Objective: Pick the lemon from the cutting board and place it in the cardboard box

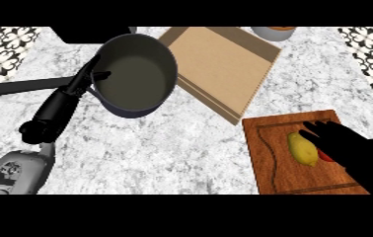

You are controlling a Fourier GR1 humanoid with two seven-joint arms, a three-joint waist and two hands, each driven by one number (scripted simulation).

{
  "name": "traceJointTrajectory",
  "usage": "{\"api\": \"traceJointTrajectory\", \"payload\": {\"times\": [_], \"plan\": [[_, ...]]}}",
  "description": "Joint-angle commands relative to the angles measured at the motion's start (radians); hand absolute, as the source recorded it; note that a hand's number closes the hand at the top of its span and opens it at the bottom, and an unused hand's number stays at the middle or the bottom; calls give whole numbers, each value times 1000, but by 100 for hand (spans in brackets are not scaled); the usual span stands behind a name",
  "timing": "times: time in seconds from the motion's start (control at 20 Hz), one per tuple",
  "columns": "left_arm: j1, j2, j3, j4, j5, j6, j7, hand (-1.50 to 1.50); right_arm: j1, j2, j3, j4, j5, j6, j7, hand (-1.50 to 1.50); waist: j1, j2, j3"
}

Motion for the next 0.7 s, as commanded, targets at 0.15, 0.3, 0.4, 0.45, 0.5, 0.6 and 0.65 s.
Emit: {"api": "traceJointTrajectory", "payload": {"times": [0.15, 0.3, 0.4, 0.45, 0.5, 0.6, 0.65], "plan": [[-70, -67, 16, 85, -51, -25, -10, 0, -82, 106, 45, 2, 126, 57, 91, -150, -3, 2, -1], [16, -41, 68, 54, -38, -72, -60, 0, -10, 127, 31, 63, 198, -32, -9, -150, -3, 1, 0], [12, -63, 46, -35, -51, -58, 31, 0, -117, 153, 44, 183, 215, -14, -27, -150, 4, 2, 0], [-8, -85, 39, -16, -61, -53, 44, 0, -93, 183, 84, 124, 262, -20, 18, -150, 1, 2, 0], [26, -66, 59, -19, -53, -63, -1, 0, -64, 176, 100, 247, 306, -127, -72, -150, 3, 2, 0], [-22, -95, 58, -6, -67, -72, 43, 0, -75, 183, 82, 177, 314, -39, -23, -150, -1, 1, 0], [41, -98, 38, -38, -100, -53, 4, 0, -159, 205, 92, 220, 322, 7, 21, -150, 5, 2, 0]]}}
